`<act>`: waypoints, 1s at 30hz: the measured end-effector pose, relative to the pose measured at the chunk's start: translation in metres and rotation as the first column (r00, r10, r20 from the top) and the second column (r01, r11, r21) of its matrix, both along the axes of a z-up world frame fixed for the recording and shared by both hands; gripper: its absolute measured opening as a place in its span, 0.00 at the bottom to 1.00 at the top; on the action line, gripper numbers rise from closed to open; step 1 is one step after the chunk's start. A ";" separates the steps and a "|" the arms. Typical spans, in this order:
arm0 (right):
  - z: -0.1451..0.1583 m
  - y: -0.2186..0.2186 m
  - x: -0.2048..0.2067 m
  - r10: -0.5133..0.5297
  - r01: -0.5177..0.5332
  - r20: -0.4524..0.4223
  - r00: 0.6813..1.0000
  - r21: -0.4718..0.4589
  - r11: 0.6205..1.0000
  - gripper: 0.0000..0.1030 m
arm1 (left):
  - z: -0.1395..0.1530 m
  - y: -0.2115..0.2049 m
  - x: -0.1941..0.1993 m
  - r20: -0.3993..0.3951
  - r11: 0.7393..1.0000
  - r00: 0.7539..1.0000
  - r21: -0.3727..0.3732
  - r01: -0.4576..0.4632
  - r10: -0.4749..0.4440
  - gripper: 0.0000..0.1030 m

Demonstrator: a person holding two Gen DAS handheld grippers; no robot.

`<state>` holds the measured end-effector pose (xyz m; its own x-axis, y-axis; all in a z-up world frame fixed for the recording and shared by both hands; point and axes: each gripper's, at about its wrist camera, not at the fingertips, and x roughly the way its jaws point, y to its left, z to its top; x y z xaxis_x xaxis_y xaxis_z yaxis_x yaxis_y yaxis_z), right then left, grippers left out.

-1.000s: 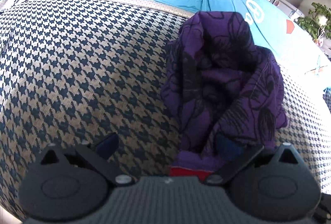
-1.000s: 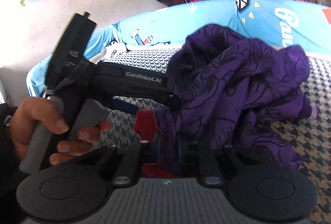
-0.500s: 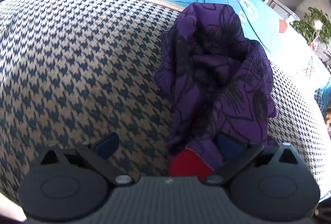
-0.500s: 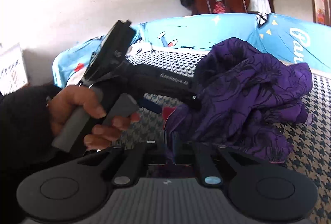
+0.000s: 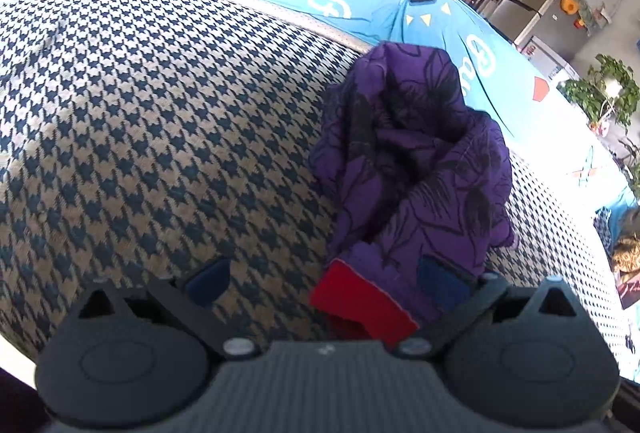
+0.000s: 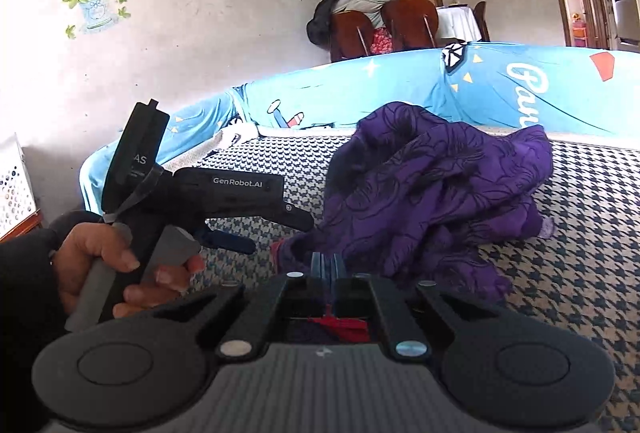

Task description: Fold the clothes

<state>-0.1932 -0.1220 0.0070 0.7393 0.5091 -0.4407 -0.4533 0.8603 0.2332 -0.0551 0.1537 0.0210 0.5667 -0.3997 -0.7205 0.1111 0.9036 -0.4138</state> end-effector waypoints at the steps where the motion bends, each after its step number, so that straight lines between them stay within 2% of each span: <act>1: 0.001 0.002 0.003 0.006 -0.006 -0.002 1.000 0.008 1.000 0.06 | 0.000 0.001 0.000 0.001 1.000 1.000 -0.002 -0.006 0.006 1.00; 5: 0.005 0.012 0.016 0.030 -0.030 -0.010 0.999 0.039 0.999 0.11 | 0.001 0.007 -0.002 0.005 1.000 1.000 -0.009 -0.028 0.028 1.00; 8: 0.001 0.025 0.032 0.050 -0.049 -0.028 0.998 0.031 0.998 0.21 | 0.001 0.011 -0.003 0.007 0.999 0.999 -0.014 -0.045 0.045 1.00; 10: -0.004 0.034 0.042 0.061 -0.059 -0.051 0.997 0.025 0.998 0.33 | 0.002 0.014 -0.003 0.009 0.998 0.998 -0.017 -0.056 0.056 1.00; 13: -0.012 0.047 0.056 0.072 -0.072 -0.078 0.994 0.005 0.997 0.38 | 0.002 0.016 -0.003 0.010 0.997 0.997 -0.021 -0.070 0.070 1.00; 21: -0.036 0.074 0.076 0.089 -0.097 -0.101 0.991 -0.074 0.993 0.37 | 0.002 0.023 0.000 0.012 0.994 0.994 -0.030 -0.107 0.107 1.00; 23: -0.039 0.076 0.076 0.087 -0.095 -0.095 0.992 -0.081 0.992 0.30 | 0.002 0.024 0.000 0.012 0.993 0.993 -0.032 -0.116 0.116 1.00; 25: -0.038 0.078 0.075 0.092 -0.100 -0.089 0.992 -0.091 0.991 0.14 | 0.002 0.026 0.001 0.013 0.992 0.992 -0.034 -0.125 0.126 1.00; 27: -0.035 0.077 0.072 0.088 -0.095 -0.080 0.993 -0.098 0.991 0.08 | 0.002 0.027 0.002 0.013 0.990 0.991 -0.037 -0.134 0.135 1.00; 30: -0.025 0.070 0.064 0.060 -0.064 -0.038 0.997 -0.107 0.992 0.07 | 0.002 0.026 0.002 0.016 0.990 0.990 -0.026 -0.138 0.138 1.00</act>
